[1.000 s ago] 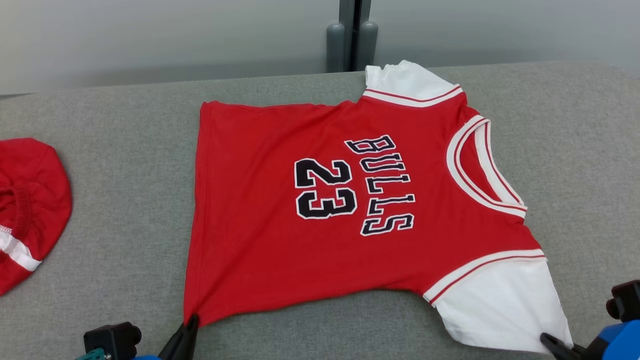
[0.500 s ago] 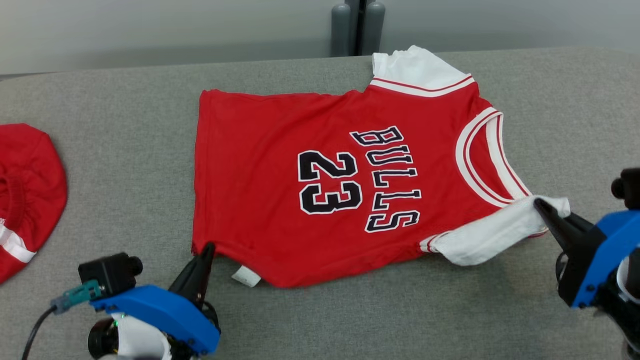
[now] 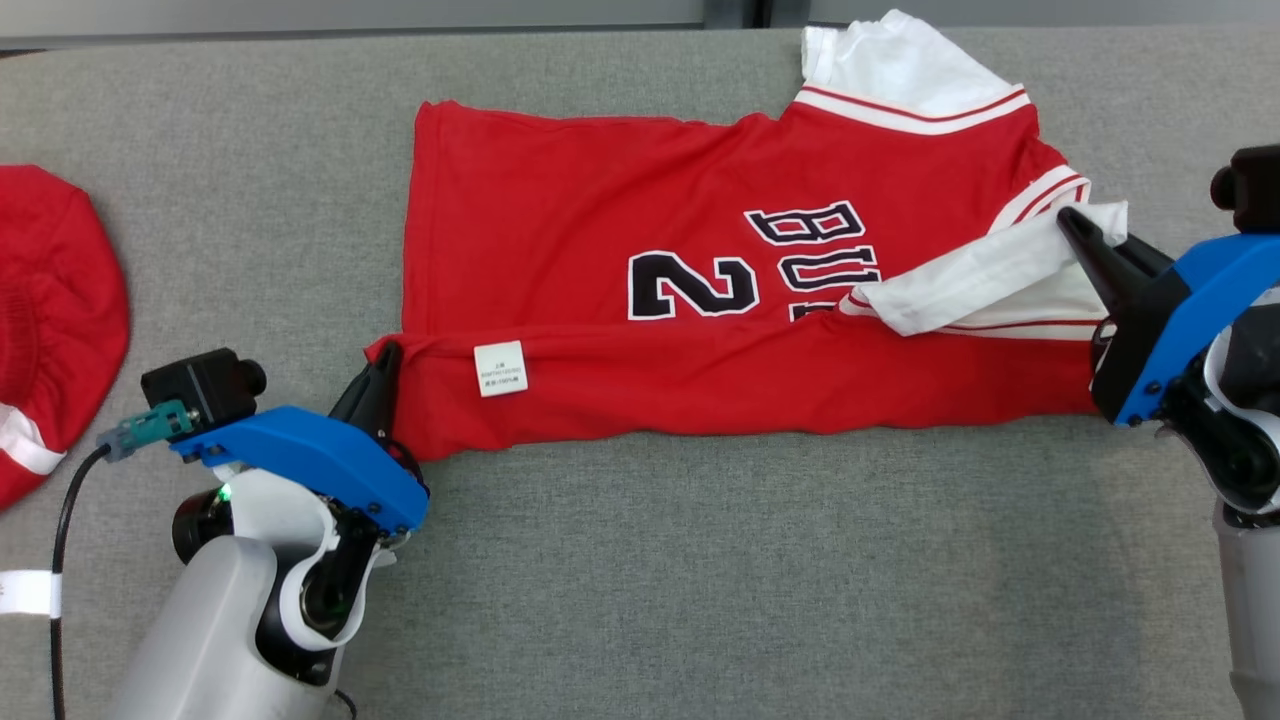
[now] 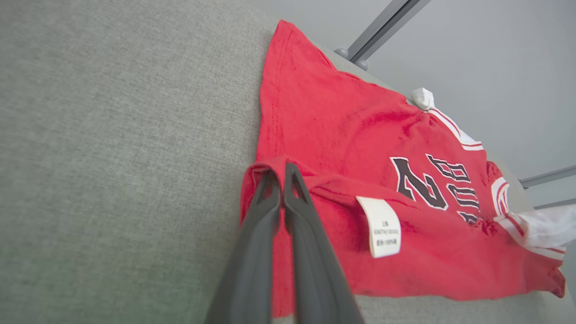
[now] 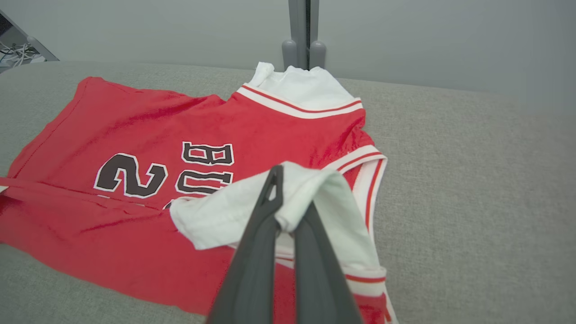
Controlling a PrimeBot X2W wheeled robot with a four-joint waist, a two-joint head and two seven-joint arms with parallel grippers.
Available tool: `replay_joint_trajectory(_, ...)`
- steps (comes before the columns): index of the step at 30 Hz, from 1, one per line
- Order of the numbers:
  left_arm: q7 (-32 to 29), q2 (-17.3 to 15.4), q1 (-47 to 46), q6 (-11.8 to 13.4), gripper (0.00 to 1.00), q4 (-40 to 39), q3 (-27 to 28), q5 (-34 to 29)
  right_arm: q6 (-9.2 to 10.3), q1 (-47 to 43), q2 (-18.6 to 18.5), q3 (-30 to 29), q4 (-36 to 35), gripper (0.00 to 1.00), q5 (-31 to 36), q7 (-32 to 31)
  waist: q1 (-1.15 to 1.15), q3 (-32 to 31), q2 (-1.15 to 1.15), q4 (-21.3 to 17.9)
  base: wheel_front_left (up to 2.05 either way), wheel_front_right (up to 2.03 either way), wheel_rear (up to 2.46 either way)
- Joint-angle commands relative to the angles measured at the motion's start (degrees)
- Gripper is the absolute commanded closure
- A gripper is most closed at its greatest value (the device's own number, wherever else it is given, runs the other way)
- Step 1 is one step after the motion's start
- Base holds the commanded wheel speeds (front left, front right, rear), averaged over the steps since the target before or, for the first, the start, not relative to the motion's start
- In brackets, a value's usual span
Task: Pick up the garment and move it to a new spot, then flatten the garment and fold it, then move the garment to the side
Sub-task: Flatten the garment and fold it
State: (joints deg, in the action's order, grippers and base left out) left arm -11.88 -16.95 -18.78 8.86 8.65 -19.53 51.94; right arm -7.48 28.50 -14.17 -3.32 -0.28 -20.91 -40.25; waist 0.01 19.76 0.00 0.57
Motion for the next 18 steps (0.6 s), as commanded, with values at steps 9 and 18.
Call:
replay_joint_trajectory(9,3.8,1.2,-5.9,-3.9,0.0,8.0,-2.3,-2.8,-0.03,5.6,-0.8,2.9,9.3,0.0,-0.5,10.1,-0.01,0.9,0.0,0.5,0.0,0.0,0.0)
replay_joint_trajectory(18,7.8,-0.1,1.6,-3.7,0.0,7.2,-5.4,-6.6,-0.03,-2.7,2.2,-3.9,8.5,0.0,1.1,9.8,-0.01,-4.4,0.0,0.6,0.0,0.0,0.0)
